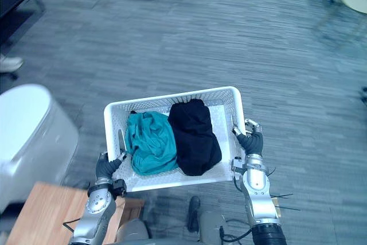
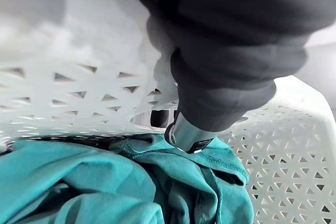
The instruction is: Pick up the laundry basket with both hands and put the clothes into the washing machine.
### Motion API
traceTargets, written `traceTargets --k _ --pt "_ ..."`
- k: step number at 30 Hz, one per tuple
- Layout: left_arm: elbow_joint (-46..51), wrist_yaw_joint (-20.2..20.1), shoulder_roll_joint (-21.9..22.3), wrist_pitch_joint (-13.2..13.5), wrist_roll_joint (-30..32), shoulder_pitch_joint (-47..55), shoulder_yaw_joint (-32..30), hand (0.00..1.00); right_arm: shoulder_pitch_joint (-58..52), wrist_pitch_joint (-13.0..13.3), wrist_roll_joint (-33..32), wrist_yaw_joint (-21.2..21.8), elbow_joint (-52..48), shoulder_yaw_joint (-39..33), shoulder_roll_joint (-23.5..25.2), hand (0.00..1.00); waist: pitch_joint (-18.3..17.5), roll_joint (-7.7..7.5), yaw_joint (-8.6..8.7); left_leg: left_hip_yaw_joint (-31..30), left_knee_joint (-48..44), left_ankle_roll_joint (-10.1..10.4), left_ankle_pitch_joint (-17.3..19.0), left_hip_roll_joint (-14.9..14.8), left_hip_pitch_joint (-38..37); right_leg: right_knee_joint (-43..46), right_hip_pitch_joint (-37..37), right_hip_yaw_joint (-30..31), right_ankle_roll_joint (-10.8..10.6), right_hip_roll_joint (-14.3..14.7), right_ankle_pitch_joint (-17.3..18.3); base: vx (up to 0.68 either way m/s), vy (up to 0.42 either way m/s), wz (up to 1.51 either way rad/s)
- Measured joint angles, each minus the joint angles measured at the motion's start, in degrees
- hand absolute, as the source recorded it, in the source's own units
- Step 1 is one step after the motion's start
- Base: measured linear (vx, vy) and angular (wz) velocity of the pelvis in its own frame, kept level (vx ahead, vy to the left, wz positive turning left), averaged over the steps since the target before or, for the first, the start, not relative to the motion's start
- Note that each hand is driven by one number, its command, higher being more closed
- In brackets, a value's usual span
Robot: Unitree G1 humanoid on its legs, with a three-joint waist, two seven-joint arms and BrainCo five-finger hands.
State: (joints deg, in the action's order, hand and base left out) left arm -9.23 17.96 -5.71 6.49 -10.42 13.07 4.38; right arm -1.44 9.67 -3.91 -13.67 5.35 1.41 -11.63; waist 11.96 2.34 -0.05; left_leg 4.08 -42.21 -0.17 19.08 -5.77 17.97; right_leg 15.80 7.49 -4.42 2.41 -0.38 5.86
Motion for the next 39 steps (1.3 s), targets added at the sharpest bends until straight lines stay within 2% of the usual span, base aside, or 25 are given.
traceTargets --k 1,2,4,7,9,11,12,14,17,19,21,22,23,24,26,28,29,30,31,32,34,36,37,38,39 --pt "0.0 0.0 0.1 0.0 0.0 0.0 0.0 1.0 0.0 0.0 0.0 0.0 -0.1 0.2 -0.4 1.0 0.1 0.73 -0.48 -1.1 5.4 1.4 -0.9 0.1 1.0 -0.5 -0.5 0.5 -0.6 0.0 0.3 0.27 0.288 -1.26" --pt "-0.4 0.0 1.1 0.0 0.0 -0.2 -0.2 1.0 -0.2 0.0 0.0 0.0 0.1 0.4 -1.2 1.0 0.0 2.43 -1.27 -1.7 14.3 4.7 -7.9 -0.3 0.6 -1.2 -1.3 2.4 -3.0 1.2 1.7 0.38 0.279 -1.03" --pt "-0.5 0.1 0.2 0.0 0.0 -0.7 -0.7 1.0 -0.3 -0.1 0.0 -0.4 0.0 0.4 0.4 1.0 -0.6 1.14 -1.0 0.2 15.1 4.2 -8.2 1.3 0.2 2.4 -2.0 3.9 -3.2 -0.6 4.1 0.48 0.241 -0.34" --pt "-0.2 0.1 2.2 -0.4 0.1 -0.9 -1.9 1.0 1.0 -0.1 0.0 -0.6 0.4 0.4 0.0 1.0 -0.7 1.24 -0.95 2.6 10.4 -0.9 -5.1 3.0 0.8 0.6 -4.0 4.0 -6.6 -3.1 6.2 0.41 0.241 0.09" --pt "-0.1 0.1 2.0 -0.5 0.1 1.1 -2.2 1.0 0.6 -0.2 0.3 0.0 1.5 0.3 2.2 1.0 -1.5 -0.87 -1.15 5.3 11.8 -4.1 -1.5 6.1 -4.4 14.8 -1.5 5.3 -12.7 -6.5 9.7 0.47 0.236 0.07" --pt "0.0 0.1 1.2 -1.2 0.3 1.3 -2.1 1.0 0.2 -0.2 0.6 0.2 3.2 -0.4 3.4 1.0 -1.3 -1.82 -0.95 5.1 12.2 -5.1 0.7 8.3 -9.2 32.7 3.9 6.2 -17.3 -9.3 7.0 0.43 0.152 0.17" --pt "0.0 0.1 0.9 -1.5 0.7 1.3 -2.1 1.0 -0.1 -0.2 0.6 0.2 3.6 -0.5 3.9 1.0 -1.3 -1.8 -0.92 4.8 12.7 -5.5 1.4 8.7 -11.0 37.8 5.5 5.8 -15.9 -10.1 6.9 0.46 0.058 0.17" --pt "0.2 0.1 0.1 -2.0 2.1 1.9 -2.0 1.0 -1.2 -0.2 0.6 0.2 4.5 -0.4 4.7 1.0 -1.5 -1.27 -0.52 3.3 18.5 -5.6 1.8 8.6 -18.4 43.3 10.4 -0.5 -9.3 -11.7 10.5 0.45 0.018 0.11" --pt "0.8 0.1 -1.7 -2.1 2.1 0.8 0.2 1.0 -1.2 0.0 0.5 0.3 4.3 -1.1 3.7 1.0 -1.3 -0.7 0.8 0.7 25.3 -4.7 2.0 6.7 -24.2 29.7 17.2 -6.9 -6.3 -10.9 11.8 0.49 -0.063 0.25" --pt "0.6 0.1 -1.9 -2.4 2.2 -0.4 1.2 1.0 -1.2 0.0 0.1 0.1 4.3 -1.6 3.1 1.0 -0.5 0.8 1.83 0.1 28.6 -2.5 2.4 4.3 -27.9 12.7 19.6 -6.7 -6.9 -8.0 5.1 0.5 -0.137 0.31" --pt "0.6 0.1 -2.6 -2.5 2.6 -0.8 1.4 1.0 -1.4 0.0 0.0 -0.1 4.0 -1.6 2.9 1.0 -0.7 -0.68 2.82 0.5 31.5 0.1 2.6 4.7 -33.0 -6.8 19.9 -5.7 -7.9 -7.8 -5.1 0.64 -0.2 0.18" --pt "0.5 0.1 -2.8 -2.5 2.8 -0.8 1.8 1.0 -1.8 0.0 0.0 -0.2 3.9 -1.6 2.6 1.0 -1.1 -1.42 2.86 0.4 32.1 1.8 3.7 5.0 -36.1 -9.3 19.4 -4.7 -7.3 -8.0 -5.4 0.68 -0.228 0.11" --pt "-0.3 0.1 -2.1 -2.6 2.8 -1.4 2.3 1.0 -1.8 -0.2 0.0 -0.2 4.0 -1.8 2.0 1.0 -1.0 -0.14 2.83 0.3 32.0 2.5 4.1 3.8 -38.5 -6.4 19.5 -3.5 -6.3 -7.4 -13.8 0.71 -0.229 0.16" --pt "-0.5 0.1 -1.3 -2.8 2.9 -2.3 2.8 1.0 -1.8 -0.2 0.0 -0.2 4.0 -2.9 1.6 1.0 -1.6 1.36 2.96 -0.6 29.5 4.0 3.2 1.9 -38.5 0.2 21.1 -3.7 -4.9 -6.6 -16.2 0.72 -0.237 0.22" --pt "-2.2 0.1 -1.3 -2.8 3.9 -4.5 3.7 1.0 -1.8 -0.2 0.0 -0.2 3.8 -4.2 1.5 1.0 -1.6 3.04 4.02 -1.9 23.1 7.9 -0.3 -1.1 -37.1 8.9 22.0 -6.1 -1.7 -5.9 -13.4 0.73 -0.276 0.36" --pt "-3.3 0.1 -1.2 -2.8 3.9 -5.3 3.7 1.0 -1.7 -0.2 0.0 -0.2 3.2 -4.2 1.5 1.0 -1.6 3.42 3.86 -0.8 10.3 7.6 -10.0 -3.4 -31.9 12.2 20.1 -7.1 -0.5 -4.2 -7.9 0.72 -0.279 0.11" --pt "-4.2 0.1 -0.9 -2.8 4.0 -5.2 3.9 1.0 -1.8 -0.3 0.0 -0.2 3.3 -4.3 1.3 1.0 -0.3 4.58 3.46 0.7 -0.5 7.4 -23.7 -6.8 -28.1 10.3 14.2 -7.6 -0.8 -2.3 -5.0 0.54 -0.15 0.0" --pt "-4.6 0.0 -0.6 -2.9 4.1 -4.9 3.9 1.0 -2.1 -0.6 0.0 -0.2 3.2 -4.3 1.3 1.0 0.3 5.23 3.14 0.7 -8.6 7.1 -24.3 -8.9 -25.7 8.3 10.7 -8.0 -0.1 -1.4 -3.9 0.76 -0.193 -0.07" --pt "-4.0 0.0 -0.2 -2.9 4.3 -4.1 4.0 1.0 -3.8 -1.2 0.0 -0.4 1.6 -4.3 1.5 1.0 0.2 5.74 1.37 1.5 -22.9 5.3 -18.2 -12.2 -19.1 6.4 5.5 -8.6 0.6 0.4 -1.6 0.59 -0.104 -0.08" --pt "-3.5 0.0 -0.4 -2.9 4.2 -3.1 4.0 1.0 -5.3 -1.1 0.0 -0.5 -0.5 -4.2 1.9 1.0 0.6 4.81 0.19 2.6 -27.4 2.9 -13.2 -11.9 -13.5 5.0 0.5 -8.6 0.7 0.5 0.5 0.57 -0.11 -0.04" --pt "-3.0 -0.1 -0.5 -2.9 4.2 -2.3 4.0 1.0 -5.1 -1.1 0.0 -0.5 -1.8 -3.9 1.6 1.0 0.8 3.89 -0.71 5.6 -23.1 0.5 -7.3 -10.3 -5.6 0.2 -5.9 -8.2 0.1 0.3 1.8 0.59 -0.051 0.08" --pt "-1.1 -0.1 -0.5 -2.9 4.3 -1.7 3.9 1.0 -3.2 -1.0 0.0 -0.5 -1.4 -3.9 0.7 1.0 0.8 3.0 -1.72 6.6 0.2 1.0 -6.0 -4.0 1.8 -5.5 -11.9 -8.1 -1.5 -1.2 2.8 0.62 0.057 -0.01" --pt "-0.8 -0.1 -0.4 -2.9 4.3 -1.6 3.9 1.0 -2.7 -1.0 0.0 -0.5 -0.9 -3.8 0.4 1.0 0.8 3.01 -1.99 6.4 8.5 2.5 -7.3 -2.4 2.4 -6.6 -13.4 -7.9 -2.4 -1.6 3.2 0.58 0.13 -0.13" --pt "-0.1 -0.1 -0.1 -2.9 4.4 -1.1 3.9 1.0 -1.7 -1.0 -0.1 -0.5 0.5 -3.7 -0.2 1.0 0.5 3.55 -2.57 5.1 24.5 5.2 -12.5 -0.4 2.6 -9.4 -16.6 -7.4 -3.6 -1.8 3.8 0.61 0.177 -0.24" --pt "0.2 -0.1 -0.2 -2.9 4.7 -0.7 3.9 1.0 -0.9 -1.0 0.0 -0.6 1.9 -3.6 -0.2 1.0 0.4 3.56 -3.09 5.2 26.8 5.5 -17.5 -0.1 2.7 -11.5 -18.9 -6.3 -4.7 -1.9 4.3 0.63 0.2 -0.36"
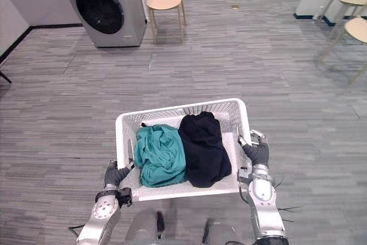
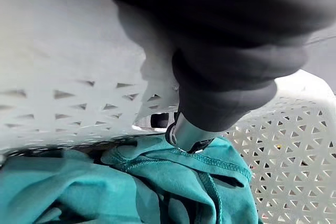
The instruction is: Pick up the laundry basket with both hands and put the clothes into the washing machine.
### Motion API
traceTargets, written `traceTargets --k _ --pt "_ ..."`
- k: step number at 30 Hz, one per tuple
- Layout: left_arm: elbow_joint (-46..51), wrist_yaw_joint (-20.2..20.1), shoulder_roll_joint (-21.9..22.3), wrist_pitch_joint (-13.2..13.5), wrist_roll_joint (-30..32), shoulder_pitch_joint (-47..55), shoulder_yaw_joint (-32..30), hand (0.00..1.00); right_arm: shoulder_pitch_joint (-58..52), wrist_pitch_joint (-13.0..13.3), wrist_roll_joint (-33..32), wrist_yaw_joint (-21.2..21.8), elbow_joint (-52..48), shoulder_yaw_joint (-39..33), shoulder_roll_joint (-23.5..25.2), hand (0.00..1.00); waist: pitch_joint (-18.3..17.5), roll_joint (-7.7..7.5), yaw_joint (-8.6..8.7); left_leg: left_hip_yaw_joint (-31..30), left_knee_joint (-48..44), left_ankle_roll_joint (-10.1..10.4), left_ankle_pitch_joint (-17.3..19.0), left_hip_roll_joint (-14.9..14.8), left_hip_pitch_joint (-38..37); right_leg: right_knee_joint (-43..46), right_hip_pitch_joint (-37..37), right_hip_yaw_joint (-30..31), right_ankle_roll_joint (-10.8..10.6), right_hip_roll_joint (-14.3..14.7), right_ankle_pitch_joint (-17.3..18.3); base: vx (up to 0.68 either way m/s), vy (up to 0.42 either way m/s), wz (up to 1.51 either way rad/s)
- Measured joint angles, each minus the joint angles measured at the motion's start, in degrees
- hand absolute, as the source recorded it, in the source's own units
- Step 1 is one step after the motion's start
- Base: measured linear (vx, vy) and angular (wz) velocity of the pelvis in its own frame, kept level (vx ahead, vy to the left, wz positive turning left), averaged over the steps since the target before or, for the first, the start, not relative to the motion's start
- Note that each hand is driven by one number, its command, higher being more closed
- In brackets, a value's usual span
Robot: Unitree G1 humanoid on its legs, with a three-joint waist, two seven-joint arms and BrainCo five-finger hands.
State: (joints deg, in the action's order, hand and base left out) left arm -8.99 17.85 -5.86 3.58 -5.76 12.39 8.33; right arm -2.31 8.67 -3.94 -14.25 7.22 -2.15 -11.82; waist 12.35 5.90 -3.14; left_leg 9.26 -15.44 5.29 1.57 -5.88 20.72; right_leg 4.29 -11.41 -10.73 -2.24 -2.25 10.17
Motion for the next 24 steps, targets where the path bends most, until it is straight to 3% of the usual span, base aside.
traceTargets --k 1,2,3,4,5,6,7,8,9,11,12,13,15,16,17,18,19,20,21,22,23,24 --pt "0.0 0.0 -0.1 -0.2 0.1 0.1 0.0 1.0 0.3 0.0 0.0 -0.1 0.9 0.1 0.1 1.0 -0.3 -0.45 -0.83 1.1 -1.2 -1.6 -2.6 0.7 -0.4 -0.8 -1.5 0.6 -1.1 -0.1 0.2 0.7 0.218 -0.26" --pt "0.0 0.0 0.0 -0.7 0.5 0.0 -0.1 1.0 0.7 0.0 0.0 -0.2 2.1 0.2 0.1 1.0 -1.4 -2.03 -0.82 1.7 -4.2 -9.1 -2.0 3.2 0.2 -1.2 -3.2 1.2 -2.6 -2.5 0.9 0.75 0.224 0.08" --pt "0.0 0.0 0.5 -1.2 1.1 -0.1 0.1 1.0 1.0 0.0 0.0 -0.1 3.3 0.1 -0.4 1.0 -1.8 -3.39 -0.48 2.5 -8.9 -15.2 0.4 4.2 1.1 2.3 -2.9 1.8 -3.8 -5.1 1.4 0.77 0.233 0.22" --pt "0.0 0.0 0.7 -1.5 1.6 0.0 0.2 1.0 0.9 0.0 0.0 -0.1 3.8 -0.1 -0.5 1.0 -1.9 -3.76 -0.5 3.1 -10.9 -15.6 2.2 4.5 1.1 6.1 -1.7 2.6 -4.5 -6.0 1.6 0.85 0.288 0.11" --pt "-0.1 0.0 0.8 -2.0 2.0 0.6 0.3 1.0 0.7 0.0 0.1 0.1 5.0 -0.2 -0.3 1.0 -2.3 -4.87 -0.87 4.0 -12.9 -15.7 5.3 5.4 -0.1 18.1 2.9 4.7 -6.6 -7.6 1.7 0.67 0.241 -0.12" --pt "-0.1 0.0 0.7 -2.1 2.0 0.7 0.3 1.0 0.6 0.0 0.1 0.3 5.3 -0.3 0.1 1.0 -2.2 -5.24 -0.76 4.0 -12.9 -15.7 7.4 6.1 -1.9 26.6 5.9 5.9 -9.7 -8.8 0.2 0.66 0.227 -0.03" --pt "-0.3 0.0 -0.2 -2.4 2.1 0.4 0.5 1.0 0.4 -0.1 0.2 0.5 5.8 -0.7 1.2 1.0 -1.9 -6.01 -0.09 3.4 -12.5 -15.8 11.4 7.8 -5.7 43.9 12.1 8.6 -13.6 -10.4 -3.7 0.65 0.172 0.31" --pt "-0.6 0.0 -1.3 -3.0 2.1 0.1 0.8 1.0 -0.1 -0.1 0.3 0.5 6.3 -1.1 2.1 1.0 -1.9 -6.82 1.14 2.6 -12.2 -16.0 13.5 9.6 -9.8 58.1 16.9 9.1 -13.1 -12.1 -3.5 0.66 0.152 0.38" --pt "-0.6 0.0 -1.7 -3.2 2.2 0.3 0.9 1.0 -0.3 -0.1 0.3 0.5 6.9 -1.2 2.5 1.0 -1.9 -6.79 1.4 2.2 -11.0 -16.0 14.2 10.2 -12.7 62.6 18.6 8.7 -11.9 -12.5 -2.7 0.77 0.142 0.35" --pt "-0.6 0.0 -2.6 -3.4 2.7 0.3 1.3 1.0 -1.7 0.0 0.1 0.7 7.0 -1.1 3.2 1.0 -1.9 -5.39 2.49 0.3 -3.3 -16.0 14.4 10.3 -23.8 64.7 24.7 3.0 -4.4 -12.5 1.6 0.61 0.08 0.15" --pt "-0.6 0.0 -3.0 -3.3 2.7 0.0 1.6 1.0 -2.1 0.2 0.1 0.7 6.7 -1.1 3.1 1.0 -2.1 -5.08 2.64 -0.2 -0.9 -16.0 14.4 10.3 -26.1 63.0 26.9 1.3 -3.3 -12.4 2.4 0.59 0.041 0.22" --pt "-0.6 0.0 -4.5 -3.2 2.6 -1.0 2.6 1.0 -2.4 0.8 0.0 0.7 6.2 -1.2 2.9 1.0 -2.1 -5.01 3.54 -1.5 2.4 -15.0 14.9 10.1 -29.3 56.7 31.0 -1.3 -1.3 -11.8 3.7 0.59 -0.005 0.33" --pt "-1.7 -0.1 -5.7 -3.2 2.5 -2.6 3.5 1.0 -2.4 0.9 -0.1 0.7 5.6 -1.2 2.5 1.0 -1.9 -4.6 4.76 -2.7 4.9 -12.6 16.2 9.0 -32.7 38.0 35.3 -2.8 -1.3 -9.1 2.8 0.57 -0.052 0.42" --pt "-2.8 -0.2 -5.8 -3.2 2.6 -3.2 3.8 1.0 -2.6 0.9 -0.1 0.6 5.5 -1.2 2.5 1.0 -1.7 -4.85 5.65 -3.0 5.6 -10.9 17.1 8.6 -35.1 20.8 35.7 -2.9 -2.3 -7.4 -2.6 0.63 -0.12 0.41" --pt "-3.0 -0.3 -5.8 -3.2 2.5 -3.3 3.9 1.0 -3.1 0.8 -0.1 0.5 5.4 -1.2 2.5 1.0 -1.9 -5.65 5.83 -3.2 6.3 -9.4 18.0 8.8 -37.3 10.4 35.6 -2.4 -3.2 -6.5 -7.1 0.79 -0.176 0.49" --pt "-3.1 -0.3 -6.1 -3.2 2.7 -3.2 4.8 1.0 -4.1 0.8 -0.1 0.3 5.3 -1.3 2.4 1.0 -2.2 -6.61 5.85 -4.3 7.3 -6.8 19.5 9.2 -41.0 4.8 35.9 -1.2 -2.6 -6.5 -9.4 0.7 -0.177 0.41" --pt "-3.1 -0.3 -6.3 -3.2 3.0 -2.8 5.2 1.0 -4.8 0.8 -0.1 0.3 5.3 -1.3 2.4 1.0 -2.7 -7.16 6.07 -5.0 7.2 -5.6 20.2 9.4 -42.9 4.9 35.9 -0.4 -1.1 -6.6 -10.2 0.75 -0.205 0.43" --pt "-4.1 -0.3 -5.2 -3.2 3.2 -2.3 5.3 1.0 -5.4 0.2 -0.1 0.3 5.4 -1.3 2.0 1.0 -3.8 -5.73 6.87 -5.7 4.8 -5.2 20.6 7.7 -44.2 11.0 37.2 0.8 2.2 -5.7 -17.6 0.94 -0.288 0.37" --pt "-5.2 -0.3 -4.2 -3.2 3.2 -2.1 5.2 1.0 -5.6 -0.3 0.0 0.3 5.4 -1.3 1.6 1.0 -5.5 -2.68 6.82 -5.9 -6.3 -5.1 20.6 4.2 -40.4 18.8 39.2 -0.3 3.4 -4.3 -17.2 0.79 -0.244 0.23" --pt "-5.4 -0.3 -3.7 -3.2 3.2 -2.2 5.2 1.0 -5.3 -0.3 0.0 0.3 5.4 -1.3 1.2 1.0 -5.6 -0.81 6.84 -5.6 -13.5 -3.6 19.6 2.2 -37.6 20.7 38.9 -1.1 3.9 -3.1 -14.7 0.75 -0.255 0.04" --pt "-5.4 -0.3 -3.4 -3.2 3.2 -2.3 4.9 1.0 -4.7 -0.4 -0.1 0.3 5.4 -1.2 0.9 1.0 -5.1 0.91 6.58 -5.1 -25.2 0.5 14.3 -0.9 -32.5 22.6 37.8 -2.0 4.9 -1.2 -11.5 0.56 -0.18 -0.25" --pt "-5.5 -0.3 -3.2 -3.2 3.1 -2.2 4.5 1.0 -4.2 -0.6 -0.1 0.4 5.3 -1.0 0.9 1.0 -4.5 1.56 5.17 -4.4 -40.7 0.9 4.8 -4.4 -26.3 23.8 34.7 -2.1 5.9 0.8 -8.0 0.69 -0.219 -0.27"
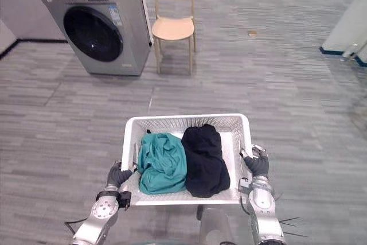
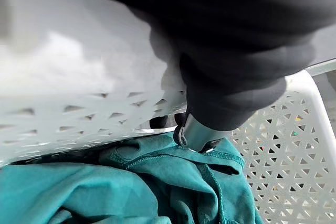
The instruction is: Pick up the laundry basket with both hands and put the clothes into the washing machine.
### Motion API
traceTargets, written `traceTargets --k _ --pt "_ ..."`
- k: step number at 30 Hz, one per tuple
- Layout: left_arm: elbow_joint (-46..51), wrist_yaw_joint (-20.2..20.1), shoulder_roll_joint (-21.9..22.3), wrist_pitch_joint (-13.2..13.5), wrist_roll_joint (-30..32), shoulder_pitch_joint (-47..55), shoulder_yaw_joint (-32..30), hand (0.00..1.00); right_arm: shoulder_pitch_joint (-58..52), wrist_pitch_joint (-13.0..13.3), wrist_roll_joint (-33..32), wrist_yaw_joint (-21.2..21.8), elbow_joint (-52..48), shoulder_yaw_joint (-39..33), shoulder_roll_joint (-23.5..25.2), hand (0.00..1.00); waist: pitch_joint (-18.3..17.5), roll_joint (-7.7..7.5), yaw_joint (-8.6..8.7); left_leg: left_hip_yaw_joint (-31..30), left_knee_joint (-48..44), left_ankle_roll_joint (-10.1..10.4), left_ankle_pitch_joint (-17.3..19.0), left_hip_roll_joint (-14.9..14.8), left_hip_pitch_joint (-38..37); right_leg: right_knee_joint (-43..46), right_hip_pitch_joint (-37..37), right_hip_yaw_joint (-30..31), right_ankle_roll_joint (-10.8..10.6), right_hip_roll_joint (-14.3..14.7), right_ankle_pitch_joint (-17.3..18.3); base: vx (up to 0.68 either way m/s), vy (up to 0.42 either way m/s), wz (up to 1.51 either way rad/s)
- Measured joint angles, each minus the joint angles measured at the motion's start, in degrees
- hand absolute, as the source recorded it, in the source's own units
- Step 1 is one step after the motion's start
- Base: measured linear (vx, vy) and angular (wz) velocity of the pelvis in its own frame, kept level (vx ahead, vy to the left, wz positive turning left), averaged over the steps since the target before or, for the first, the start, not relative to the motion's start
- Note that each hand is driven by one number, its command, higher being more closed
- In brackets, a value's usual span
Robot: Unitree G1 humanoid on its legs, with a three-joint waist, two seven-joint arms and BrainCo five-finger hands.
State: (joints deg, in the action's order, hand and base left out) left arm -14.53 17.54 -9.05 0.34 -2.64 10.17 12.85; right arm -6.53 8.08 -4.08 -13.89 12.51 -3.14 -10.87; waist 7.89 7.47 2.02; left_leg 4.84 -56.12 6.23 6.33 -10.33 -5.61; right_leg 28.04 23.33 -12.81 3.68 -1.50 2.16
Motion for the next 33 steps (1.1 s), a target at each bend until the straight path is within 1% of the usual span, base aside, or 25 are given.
traceTargets --k 1,3,6,8,9,10,11,12,13,14,15,16,17,18,20,21,25,26,27,28,29,30,31,32,33 --pt "0.0 0.0 0.1 0.0 0.0 0.1 0.0 1.0 -0.1 -0.2 -0.1 0.0 -0.2 0.0 0.0 1.0 0.2 0.23 -0.41 0.3 -7.4 -0.1 0.5 -2.1 3.1 -0.1 -2.2 -0.3 0.2 1.1 1.5 0.67 -0.196 -0.34" --pt "0.0 0.0 -0.3 0.1 -0.2 0.5 -0.2 1.0 -0.3 -0.2 -0.6 -0.1 -1.6 0.4 0.3 1.0 1.8 -1.74 -1.86 3.6 -19.1 -4.5 3.3 -4.9 10.7 -3.0 -12.8 1.0 1.6 2.2 6.1 0.64 -0.167 -0.24" --pt "1.0 0.0 -0.2 0.6 -0.2 1.2 -0.7 1.0 -0.2 -0.1 -0.6 -0.1 -3.2 0.7 0.0 1.0 2.3 -3.5 -3.0 7.0 -12.5 -6.8 6.6 -4.4 18.3 -9.6 -20.4 2.9 0.7 2.2 7.2 0.57 -0.047 -0.23" --pt "1.4 0.0 0.4 1.2 -0.1 1.3 -1.3 1.0 0.1 0.0 -1.0 -0.1 -4.0 0.9 -0.5 1.0 2.4 -4.03 -3.22 6.6 14.1 -6.1 6.4 1.3 23.5 -16.0 -27.4 3.7 -1.3 0.2 8.4 0.62 0.093 -0.09" --pt "1.8 0.0 0.7 1.2 -0.1 1.5 -1.4 1.0 0.1 0.0 -1.0 -0.1 -4.0 0.9 -0.7 1.0 2.4 -3.97 -3.2 5.7 23.3 -4.2 5.1 2.7 23.4 -17.5 -28.8 3.9 -1.7 -0.1 8.7 0.7 0.168 -0.18" --pt "3.3 0.0 1.4 1.2 0.0 2.7 -1.9 1.0 0.4 0.0 -1.1 -0.2 -3.6 0.8 -1.0 1.0 2.2 -3.14 -3.42 4.5 40.7 0.0 1.5 3.8 22.7 -20.2 -31.6 4.7 -3.1 0.0 9.5 0.61 0.202 -0.38" --pt "3.5 0.0 1.7 1.1 0.0 3.0 -2.0 1.0 0.4 0.1 -1.1 -0.4 -3.0 0.9 -1.0 1.0 2.0 -2.93 -4.5 4.8 43.5 0.1 -5.7 3.7 22.6 -22.1 -34.0 6.2 -4.6 0.1 10.5 0.64 0.235 -0.45" --pt "3.6 0.0 1.6 1.0 0.1 2.9 -2.0 1.0 0.4 0.1 -1.1 -0.5 -2.4 0.9 -0.8 1.0 1.6 -3.37 -4.68 5.5 42.6 -1.7 -8.0 4.6 22.4 -22.5 -34.9 6.8 -5.5 -0.5 11.1 0.72 0.238 -0.22" --pt "3.7 0.0 1.6 0.8 0.3 2.7 -2.0 1.0 0.4 0.1 -1.1 -0.7 -1.8 0.8 -0.5 1.0 0.9 -5.7 -4.27 6.2 39.6 -5.9 -8.1 7.4 23.2 -21.0 -36.0 6.5 -7.9 -3.4 12.6 0.76 0.209 0.22" --pt "3.7 0.0 2.1 0.6 0.7 2.6 -2.0 1.0 0.4 0.2 -1.1 -0.7 -1.5 0.5 -0.9 1.0 0.6 -6.78 -3.65 6.6 35.8 -7.5 -6.3 8.2 24.2 -17.4 -35.1 6.7 -9.1 -5.4 13.2 0.89 0.253 0.39" --pt "3.7 0.0 2.5 0.3 1.1 2.6 -1.4 1.0 0.6 0.3 -1.1 -0.7 -0.2 -0.5 -0.8 1.0 0.8 -7.34 -3.15 7.8 29.7 -8.9 -3.5 8.5 24.8 -4.2 -30.7 8.5 -10.5 -6.9 12.7 0.7 0.226 0.2" --pt "3.7 0.0 2.5 0.1 1.1 2.6 -1.3 1.0 0.5 0.3 -1.0 -0.6 0.3 -0.6 -0.6 1.0 0.8 -7.55 -3.4 8.1 28.8 -8.9 -0.9 8.5 23.6 4.0 -27.6 9.8 -13.2 -7.5 11.2 0.65 0.253 -0.09" --pt "3.7 0.0 1.6 -0.2 1.1 2.6 -1.3 1.0 0.5 0.3 -1.0 -0.3 1.0 -0.7 0.5 1.0 0.9 -8.1 -3.3 7.8 29.4 -8.3 5.6 9.6 19.2 20.9 -21.0 11.0 -19.0 -9.6 4.7 0.52 0.195 -0.13" --pt "3.6 0.0 0.8 -0.3 1.1 2.5 -1.3 1.0 0.5 0.3 -0.9 -0.3 1.4 -0.8 1.2 1.0 1.0 -9.02 -2.95 7.8 29.7 -8.5 6.8 10.7 17.1 28.7 -18.1 10.7 -18.2 -11.2 4.5 0.65 0.196 0.05" --pt "3.6 0.0 0.0 -1.1 1.2 2.5 -1.3 1.0 -0.2 0.3 -0.9 -0.3 3.3 -1.1 2.5 1.0 1.1 -8.98 -2.37 7.8 32.4 -8.8 7.0 12.0 8.4 40.0 -12.8 6.3 -10.6 -14.6 7.8 0.69 0.126 0.05" --pt "3.6 0.0 -0.4 -1.1 1.2 2.5 -1.3 1.0 -0.6 0.4 -0.9 0.0 3.3 -0.6 2.6 1.0 1.0 -7.8 -2.39 7.4 36.6 -8.8 7.0 11.9 3.0 38.6 -10.3 2.9 -8.1 -14.3 9.5 0.61 0.081 -0.07" --pt "3.6 0.0 -1.3 -1.1 1.2 1.0 -1.3 1.0 -0.4 0.6 -1.0 0.4 1.9 -0.3 2.1 1.0 1.4 -6.12 0.05 5.3 44.9 -8.7 7.0 11.1 -6.8 16.6 -1.6 -1.8 -5.6 -9.4 11.9 0.66 0.005 0.3" --pt "3.5 -0.2 -1.4 -1.1 1.2 0.5 -1.2 1.0 -0.4 0.6 -1.1 0.4 1.8 -0.3 1.9 1.0 1.8 -5.53 0.68 4.3 45.9 -7.1 7.9 10.2 -9.2 1.8 -0.8 -2.0 -5.9 -7.2 7.8 0.53 -0.086 0.54" --pt "3.2 -0.4 -1.5 -1.1 1.3 0.0 -1.1 1.0 -0.8 0.6 -1.1 0.3 1.8 -0.3 1.9 1.0 1.7 -6.58 1.07 3.8 47.0 -5.5 8.8 10.6 -12.0 -13.0 -1.0 -1.7 -6.3 -5.8 1.3 0.69 -0.122 0.5" --pt "3.2 -0.5 -1.6 -1.1 1.8 0.0 -1.1 1.0 -0.9 0.5 -1.1 0.3 1.7 -0.3 1.9 1.0 1.4 -7.29 1.2 3.4 47.4 -4.1 9.7 10.9 -13.4 -17.4 -0.8 -1.2 -6.0 -5.6 -1.2 0.9 -0.193 0.46" --pt "2.3 -1.0 -1.3 -1.1 2.7 -0.1 -1.0 1.0 -1.3 0.4 -1.1 0.3 1.8 -0.3 1.7 1.0 1.0 -7.5 1.26 2.2 47.2 -1.7 11.2 10.6 -16.5 -17.6 -0.7 0.7 -2.6 -5.3 -9.9 0.79 -0.178 0.31" --pt "1.5 -1.0 -0.9 -1.1 3.1 -0.1 -0.6 1.0 -1.5 0.2 -1.1 0.3 1.9 -0.4 1.4 1.0 0.4 -6.69 1.58 1.7 46.6 -1.6 11.2 9.7 -17.1 -15.6 -0.5 0.9 -1.6 -5.1 -13.2 0.94 -0.235 0.27" --pt "0.6 -1.0 -0.3 -1.1 3.4 -0.2 0.0 1.0 -1.4 0.2 -1.0 0.3 1.8 -0.6 0.7 1.0 -0.7 -3.41 1.05 1.2 41.5 -1.0 10.8 6.2 -15.1 -10.9 0.5 -0.2 -0.6 -3.1 -10.7 0.76 -0.216 0.17" --pt "-0.1 -1.2 -0.3 -1.1 3.4 -1.0 0.1 1.0 -1.5 0.1 -1.1 0.4 1.8 -1.0 0.7 1.0 -0.5 -2.32 1.1 0.4 30.9 1.2 7.6 4.4 -10.9 -7.0 0.1 -1.8 0.0 -2.4 -6.7 0.73 -0.235 0.18" --pt "-0.7 -1.2 0.0 -1.1 3.4 -1.4 0.1 1.0 -1.8 0.1 -1.1 0.4 1.8 -1.2 0.7 1.0 0.0 -2.03 0.95 -0.1 24.6 1.3 4.2 3.3 -8.6 -6.1 -1.5 -2.5 -0.1 -2.1 -4.7 0.68 -0.223 0.15"
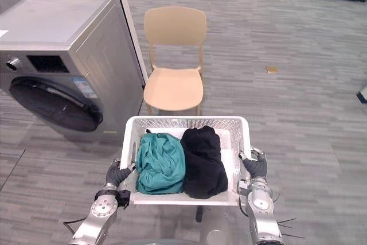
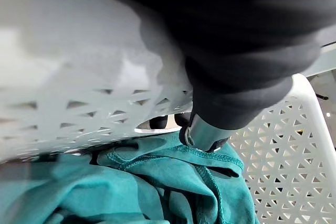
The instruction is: Pick up the laundry basket with both hands and put the clothes into the washing machine.
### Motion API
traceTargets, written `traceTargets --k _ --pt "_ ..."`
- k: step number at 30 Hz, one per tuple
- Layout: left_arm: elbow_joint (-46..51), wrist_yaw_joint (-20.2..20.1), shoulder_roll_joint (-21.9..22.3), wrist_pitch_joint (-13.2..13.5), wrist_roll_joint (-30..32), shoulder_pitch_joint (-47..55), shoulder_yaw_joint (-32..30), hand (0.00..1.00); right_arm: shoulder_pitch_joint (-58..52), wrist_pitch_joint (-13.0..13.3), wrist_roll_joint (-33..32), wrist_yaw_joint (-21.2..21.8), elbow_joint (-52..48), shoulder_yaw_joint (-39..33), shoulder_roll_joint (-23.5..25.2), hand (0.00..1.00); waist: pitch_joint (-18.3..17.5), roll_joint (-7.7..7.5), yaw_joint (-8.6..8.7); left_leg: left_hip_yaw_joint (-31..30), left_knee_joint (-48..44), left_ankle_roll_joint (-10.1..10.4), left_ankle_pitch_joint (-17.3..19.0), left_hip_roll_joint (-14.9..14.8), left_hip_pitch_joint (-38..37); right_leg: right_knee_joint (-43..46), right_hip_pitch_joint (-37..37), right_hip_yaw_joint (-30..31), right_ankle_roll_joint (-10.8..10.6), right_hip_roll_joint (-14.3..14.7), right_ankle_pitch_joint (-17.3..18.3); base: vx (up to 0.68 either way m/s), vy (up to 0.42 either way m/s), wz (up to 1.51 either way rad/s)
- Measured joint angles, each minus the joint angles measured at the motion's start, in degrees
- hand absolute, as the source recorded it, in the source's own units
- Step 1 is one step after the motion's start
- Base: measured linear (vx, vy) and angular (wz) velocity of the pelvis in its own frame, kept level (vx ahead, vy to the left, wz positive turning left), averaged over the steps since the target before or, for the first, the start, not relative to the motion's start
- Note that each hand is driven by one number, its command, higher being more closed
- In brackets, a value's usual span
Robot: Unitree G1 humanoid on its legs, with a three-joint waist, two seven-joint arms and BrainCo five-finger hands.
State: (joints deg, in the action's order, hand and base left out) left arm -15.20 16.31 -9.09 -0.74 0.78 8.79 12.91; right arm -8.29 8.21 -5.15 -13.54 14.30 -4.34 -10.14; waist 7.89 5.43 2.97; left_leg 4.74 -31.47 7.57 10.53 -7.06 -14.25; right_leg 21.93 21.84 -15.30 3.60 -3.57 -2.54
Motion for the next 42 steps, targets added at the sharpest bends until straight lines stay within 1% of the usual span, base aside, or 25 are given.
traceTargets --k 1,2,3,4,5,6,8,9,10,11,12,13,15,18,21,24,25,28,32,34,36,37,38,39,42 --pt "-0.4 0.0 0.4 0.0 0.0 0.5 -0.1 1.0 -0.6 -0.1 -0.1 0.0 -0.4 0.0 0.3 1.0 0.8 0.12 -0.97 -0.2 -12.5 1.0 -12.5 -2.2 4.0 0.2 -4.4 -0.1 0.3 0.9 3.2 0.65 -0.193 0.02" --pt "-0.3 0.0 0.6 0.0 0.0 1.5 0.0 1.0 -1.3 -0.2 -0.3 0.0 -1.7 0.0 0.3 1.0 0.9 0.27 -1.51 0.4 -25.9 1.0 -12.2 -5.7 9.2 -0.7 -9.1 -0.8 0.7 1.8 5.6 0.63 -0.163 -0.02" --pt "-0.3 0.0 0.7 0.1 -0.1 1.6 0.0 1.0 -1.8 -0.2 -0.3 -0.1 -2.9 0.0 0.3 1.0 1.0 0.17 -1.68 1.3 -31.0 0.1 -10.5 -7.1 11.9 -1.3 -11.3 -0.9 0.7 2.2 6.6 0.57 -0.123 -0.05" --pt "-0.2 0.0 0.7 0.4 -0.2 1.6 -0.1 1.0 -2.2 -0.1 -0.3 -0.1 -4.7 0.0 0.1 1.0 1.4 -0.53 -2.39 3.4 -36.4 -3.7 -6.5 -8.9 16.0 -3.1 -15.4 -0.2 0.4 2.5 8.0 0.53 -0.074 -0.08" --pt "-0.1 0.0 0.7 0.9 -0.2 1.5 -0.1 1.0 -2.2 0.0 -0.3 -0.1 -5.4 0.0 0.0 1.0 1.6 -0.99 -2.74 4.5 -36.4 -5.3 -3.6 -9.2 18.8 -4.8 -18.1 0.2 0.2 2.4 8.4 0.66 -0.025 -0.26" --pt "0.3 0.0 0.8 1.4 -0.3 1.5 -0.1 1.0 -2.2 0.1 -0.4 -0.1 -6.2 -0.2 -0.3 1.0 1.6 -1.35 -3.87 5.8 -31.5 -5.5 0.4 -8.8 22.6 -7.3 -20.6 1.3 -0.4 2.1 8.7 0.54 0.03 -0.3" --pt "0.3 0.0 1.0 1.5 -0.3 1.4 -0.1 1.0 -2.1 0.2 -0.5 -0.1 -6.1 -0.3 -0.5 1.0 1.6 -1.4 -4.11 6.4 -23.9 -5.4 2.7 -8.1 25.6 -8.3 -22.5 1.8 -1.0 1.3 9.0 0.43 0.1 -0.25" --pt "0.3 -0.1 0.9 1.5 -0.3 1.6 -0.1 1.0 -2.1 0.2 -0.5 -0.1 -5.6 -0.3 -0.3 1.0 1.9 -1.99 -4.11 6.3 -12.3 -5.5 3.4 -5.5 27.3 -8.1 -23.3 2.7 -2.2 -0.8 9.5 0.33 0.126 -0.15" --pt "0.3 -0.1 0.8 1.4 -0.3 1.6 -0.1 1.0 -2.1 0.2 -0.5 -0.1 -5.5 -0.3 -0.2 1.0 2.0 -2.27 -4.08 6.2 -9.5 -5.5 3.4 -4.5 27.1 -8.1 -23.6 2.9 -2.6 -1.4 9.8 0.37 0.19 -0.14" --pt "0.3 -0.3 1.1 1.4 -0.3 1.8 0.0 1.0 -2.6 0.2 -0.5 -0.1 -5.2 -0.4 -0.5 1.0 1.8 -1.73 -3.8 5.5 4.4 -4.1 -1.2 -1.8 25.6 -7.5 -24.2 3.5 -5.2 -2.4 11.1 0.33 0.22 -0.1" --pt "0.3 -0.7 1.6 1.4 -0.2 2.5 0.2 1.0 -2.9 0.2 -0.3 -0.1 -4.2 -0.7 -1.1 1.0 1.0 0.17 -3.73 3.4 11.5 -5.0 -7.6 -1.6 24.9 -6.9 -24.8 4.8 -7.7 -1.3 13.3 0.38 0.257 -0.05" --pt "-0.3 -0.7 1.3 1.3 -0.2 2.3 0.2 1.0 -2.8 0.0 -0.3 -0.1 -3.0 -1.0 0.0 1.0 1.0 -0.93 -3.66 3.6 11.5 -5.0 -7.5 -0.8 24.4 -6.8 -25.0 5.3 -8.0 -2.5 13.8 0.29 0.204 0.03" --pt "-0.3 -0.8 0.1 1.2 -0.2 2.6 0.1 1.0 -3.9 -0.1 0.2 -0.1 -2.5 -1.9 2.7 1.0 0.7 -3.94 -3.65 3.7 15.2 -5.5 -7.3 2.8 22.3 -8.7 -26.3 6.4 -8.4 -5.3 14.0 0.21 0.134 0.23" --pt "-1.0 -1.1 -1.0 1.2 -0.1 2.3 0.1 1.0 -3.3 0.1 1.2 0.0 -2.1 -1.9 3.7 1.0 0.1 -5.34 -3.78 4.3 20.0 -7.1 -8.5 5.5 20.4 -12.1 -27.4 7.8 -9.4 -7.1 13.3 0.19 0.11 0.12" --pt "-1.4 -1.1 -1.5 1.2 0.1 1.9 0.1 1.0 -2.6 0.2 1.4 -0.1 -1.1 -1.9 4.1 1.0 0.0 -5.21 -3.85 5.2 23.2 -7.5 -9.5 6.3 18.8 -13.3 -27.7 8.2 -9.4 -7.7 12.9 0.07 0.02 -0.1" --pt "-3.6 -0.8 -1.7 1.2 1.7 -2.5 0.2 1.0 1.4 0.5 1.8 -1.6 2.3 -1.8 3.7 1.0 0.5 -4.8 -3.7 6.3 23.2 -7.0 -10.0 5.4 21.6 -13.2 -23.8 10.0 -9.0 -6.7 11.7 -0.02 -0.005 -0.3" --pt "-4.7 0.0 -1.8 1.2 2.2 -6.1 0.2 1.0 4.8 0.5 1.8 -2.6 3.8 -1.8 3.0 1.0 2.1 -4.5 -3.6 6.6 22.0 -7.0 -10.0 4.5 24.4 -12.8 -21.0 10.9 -8.5 -5.8 10.9 -0.11 0.008 -0.3" --pt "-8.2 2.7 -3.3 1.4 2.2 -19.4 -0.4 1.0 17.6 0.7 1.8 -5.4 9.1 -1.8 0.8 1.0 8.0 -3.99 -2.14 6.8 17.2 -7.2 -10.2 1.9 35.0 -9.6 -11.2 11.9 -9.1 -3.8 9.3 -0.23 0.022 -0.19" --pt "-14.2 5.3 -5.4 1.4 2.2 -35.6 -3.7 1.0 33.3 0.2 1.6 -7.7 14.1 -1.3 -2.2 1.0 15.8 -4.28 -2.27 8.2 15.0 -8.2 -11.2 0.6 42.4 -6.7 -2.4 14.2 -10.2 -3.4 7.5 -0.19 0.058 -0.23" --pt "-15.3 6.9 -6.6 1.5 2.1 -40.8 -5.1 1.0 37.8 0.1 1.2 -8.9 14.2 -1.3 -1.9 1.0 16.5 -4.26 -2.55 9.2 13.4 -8.2 -11.2 0.2 45.6 -4.7 1.5 15.2 -10.2 -3.6 7.5 -0.11 0.048 -0.22" --pt "-17.0 8.1 -7.4 1.5 2.1 -47.0 -6.5 1.0 42.2 0.1 1.1 -10.1 14.5 -1.4 -1.7 1.0 16.6 -4.18 -3.88 9.4 12.2 -8.2 -11.2 -0.2 48.7 -3.2 5.1 15.4 -10.3 -3.5 7.6 -0.05 0.0 -0.1" --pt "-17.5 8.5 -7.8 1.6 2.1 -48.8 -6.9 1.0 43.6 0.1 0.8 -10.3 14.6 -1.4 -1.5 1.0 16.6 -4.15 -3.97 9.3 11.8 -8.5 -11.4 -0.4 49.7 -2.8 5.9 15.3 -10.3 -3.4 7.6 -0.06 -0.025 0.01" --pt "-18.5 9.1 -8.6 1.7 2.1 -52.1 -7.9 0.0 46.3 0.1 -0.2 -10.7 14.7 -1.4 -1.3 1.0 16.6 -4.12 -4.05 8.9 11.1 -8.7 -11.5 -0.7 51.5 -2.3 7.5 15.0 -10.3 -3.1 7.6 -0.05 -0.029 0.09" --pt "-19.5 9.5 -8.7 1.9 2.0 -55.2 -9.1 0.0 48.8 0.1 -1.2 -11.5 14.7 -1.5 -0.8 0.0 16.7 -4.08 -4.03 8.5 10.7 -8.7 -11.6 -0.8 53.0 -1.9 8.7 14.5 -10.3 -3.1 7.6 -0.04 -0.028 0.1" --pt "-22.0 10.4 -8.1 2.4 -0.2 -61.8 -11.4 0.0 53.3 0.1 -2.9 -12.3 14.6 -1.9 -0.4 0.0 16.7 -4.05 -3.91 7.6 10.2 -9.1 -11.9 -0.9 55.6 -1.3 10.8 13.6 -10.3 -3.0 7.6 -0.02 -0.022 0.1"
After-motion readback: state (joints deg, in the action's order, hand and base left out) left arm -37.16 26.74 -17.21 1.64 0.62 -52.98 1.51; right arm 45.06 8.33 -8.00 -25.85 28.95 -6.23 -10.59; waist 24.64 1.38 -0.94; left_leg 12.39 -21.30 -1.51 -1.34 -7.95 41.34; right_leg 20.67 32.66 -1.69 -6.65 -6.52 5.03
